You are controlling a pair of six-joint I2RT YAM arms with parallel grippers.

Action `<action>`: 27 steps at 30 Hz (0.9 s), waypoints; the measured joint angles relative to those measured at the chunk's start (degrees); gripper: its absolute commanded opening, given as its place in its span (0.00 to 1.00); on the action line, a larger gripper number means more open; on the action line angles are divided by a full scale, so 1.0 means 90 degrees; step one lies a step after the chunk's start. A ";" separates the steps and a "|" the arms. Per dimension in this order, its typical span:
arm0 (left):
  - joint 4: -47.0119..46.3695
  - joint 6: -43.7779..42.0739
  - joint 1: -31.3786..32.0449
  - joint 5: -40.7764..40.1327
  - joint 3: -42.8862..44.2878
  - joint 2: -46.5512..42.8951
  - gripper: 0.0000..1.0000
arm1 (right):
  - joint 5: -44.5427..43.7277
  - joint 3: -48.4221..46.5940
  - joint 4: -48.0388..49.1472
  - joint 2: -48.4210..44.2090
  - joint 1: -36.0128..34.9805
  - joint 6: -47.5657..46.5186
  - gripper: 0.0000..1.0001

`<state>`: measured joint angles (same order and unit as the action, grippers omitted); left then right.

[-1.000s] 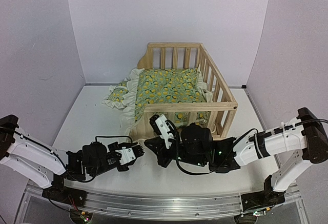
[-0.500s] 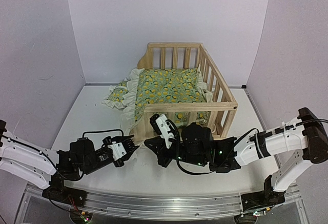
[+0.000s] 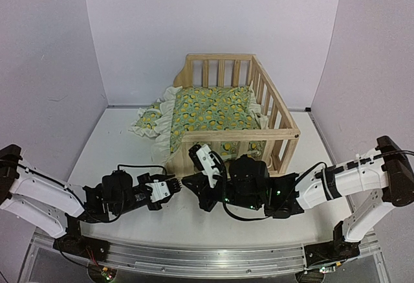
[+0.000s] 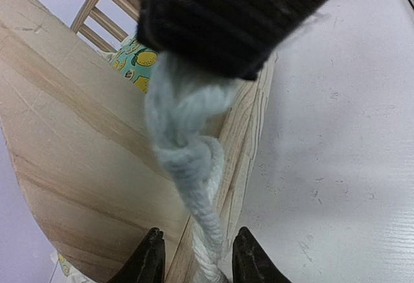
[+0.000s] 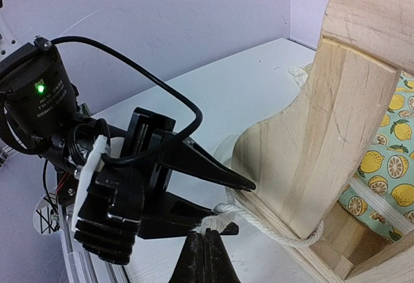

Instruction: Set up the pet bed

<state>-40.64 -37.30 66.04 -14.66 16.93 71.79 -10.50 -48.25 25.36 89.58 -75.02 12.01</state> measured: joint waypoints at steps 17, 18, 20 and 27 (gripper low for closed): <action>-0.0046 0.0372 -0.0058 0.0481 0.0005 0.0027 0.00 | -0.0233 -0.0002 -0.0002 -0.0002 0.0000 0.0051 0.00; -0.0041 0.0415 -0.0061 0.0551 -0.0017 -0.0017 0.00 | -0.0316 -0.0002 -0.0005 -0.0002 0.0002 0.0056 0.00; 0.0024 0.0505 -0.0066 0.0673 -0.0075 -0.0141 0.00 | -0.0423 -0.0027 -0.0039 0.0000 0.0039 0.0041 0.00; 0.0253 0.0833 -0.0090 0.0894 -0.0243 -0.0682 0.00 | -0.0471 -0.0826 -0.0248 0.0639 0.0418 -0.0656 0.00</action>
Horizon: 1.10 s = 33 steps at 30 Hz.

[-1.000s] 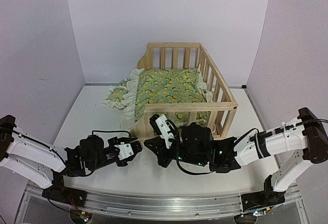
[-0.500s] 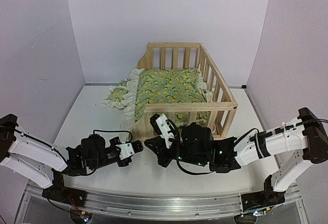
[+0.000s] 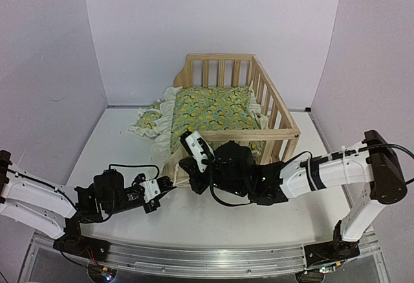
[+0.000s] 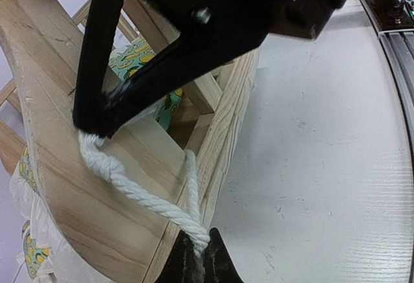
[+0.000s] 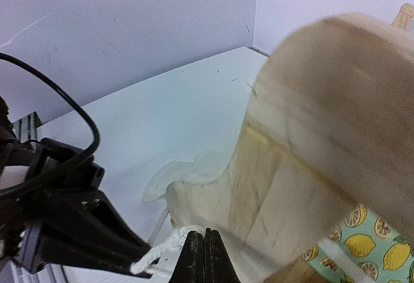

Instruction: Set up the pet bed

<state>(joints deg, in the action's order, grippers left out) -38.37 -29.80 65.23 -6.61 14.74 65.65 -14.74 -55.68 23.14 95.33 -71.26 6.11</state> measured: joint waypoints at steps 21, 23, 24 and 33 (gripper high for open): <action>0.0471 0.0304 -0.0017 0.0000 -0.0170 -0.0811 0.00 | 0.0500 -0.1457 -0.2181 0.1078 0.0177 -0.1547 0.18; 0.0469 0.0318 -0.0017 -0.0024 -0.0134 -0.0656 0.00 | 0.0580 -0.1642 -0.2562 0.1078 0.0189 -0.1503 0.20; 0.0471 0.0321 -0.0017 -0.0056 -0.0097 -0.0566 0.00 | 0.0617 -0.1744 -0.2781 0.1076 0.0197 -0.1467 0.22; 0.0423 0.0321 -0.0015 -0.0143 0.0005 -0.0340 0.00 | 0.0957 -0.1506 -0.3653 0.0476 0.0277 -0.1078 0.47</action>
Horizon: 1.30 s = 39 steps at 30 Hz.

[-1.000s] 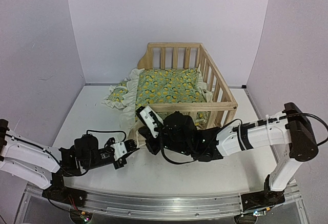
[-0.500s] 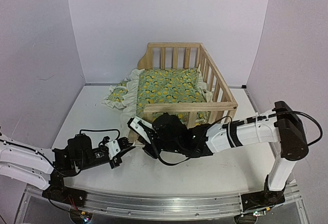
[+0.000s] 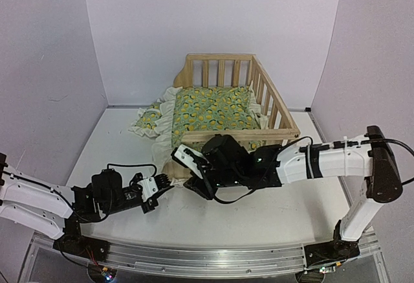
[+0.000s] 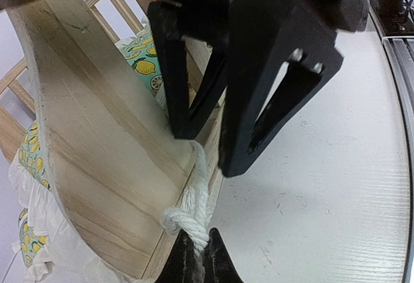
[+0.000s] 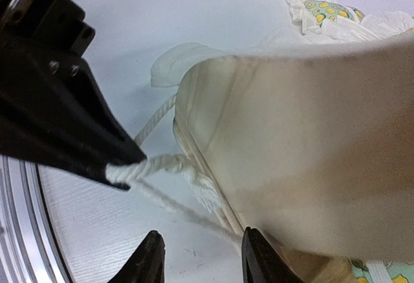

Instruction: Set up the pet bed

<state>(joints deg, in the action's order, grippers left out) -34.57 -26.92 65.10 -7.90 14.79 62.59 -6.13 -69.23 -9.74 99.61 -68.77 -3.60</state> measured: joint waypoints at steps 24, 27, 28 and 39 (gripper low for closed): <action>0.0619 0.0882 -0.0272 -0.0138 0.0653 0.0282 0.00 | -0.2033 0.2795 0.6640 0.0636 -0.0721 -0.0612 0.38; 0.0629 0.0884 -0.0296 -0.0138 0.0653 0.0257 0.00 | -0.2205 0.2820 0.6975 0.0707 -0.0748 -0.0517 0.37; 0.0629 0.0884 -0.0311 -0.0138 0.0653 0.0253 0.00 | -0.2271 0.2844 0.7074 0.0707 -0.0763 -0.0486 0.37; 0.0665 0.0882 -0.0345 -0.0141 0.0658 0.0255 0.00 | -0.2620 0.2900 0.7456 0.1025 -0.1127 -0.0352 0.37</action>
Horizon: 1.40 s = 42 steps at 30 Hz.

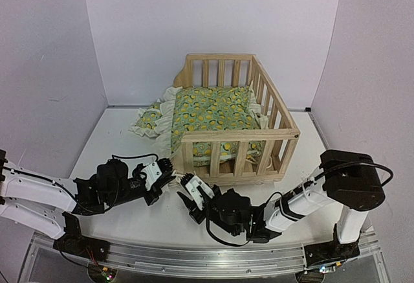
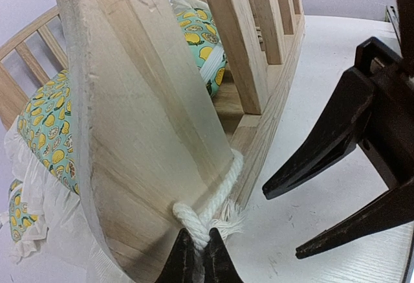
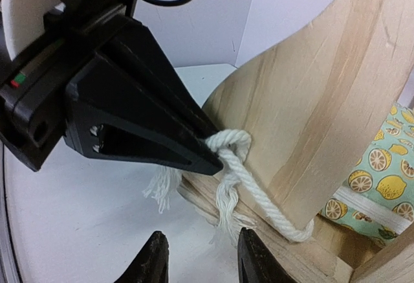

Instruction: Set up the pet bed

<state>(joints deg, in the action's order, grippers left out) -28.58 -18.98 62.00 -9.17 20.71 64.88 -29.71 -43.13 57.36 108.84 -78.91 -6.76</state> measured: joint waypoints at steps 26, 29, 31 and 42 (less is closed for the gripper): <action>0.0187 0.0117 -0.0022 0.0029 0.0114 -0.0012 0.00 | -0.1464 -0.1156 0.0160 0.1183 -0.0032 -0.0459 0.25; 0.0187 0.0121 -0.0022 0.0029 0.0114 -0.0012 0.00 | -0.1651 -0.1273 0.0187 0.1280 -0.0058 -0.0529 0.20; 0.0187 0.0121 -0.0022 0.0029 0.0114 -0.0012 0.00 | -0.1843 -0.1411 0.0228 0.1396 -0.0083 -0.0617 0.12; 0.0189 0.0323 -0.0022 0.0053 0.0114 -0.0034 0.00 | -0.1671 -0.1168 0.0253 0.1372 0.0000 -0.0537 0.00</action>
<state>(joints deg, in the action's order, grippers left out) -26.87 -16.08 61.80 -8.69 21.74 64.58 -44.75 -53.65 59.64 121.19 -78.91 -11.60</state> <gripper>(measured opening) 0.046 0.010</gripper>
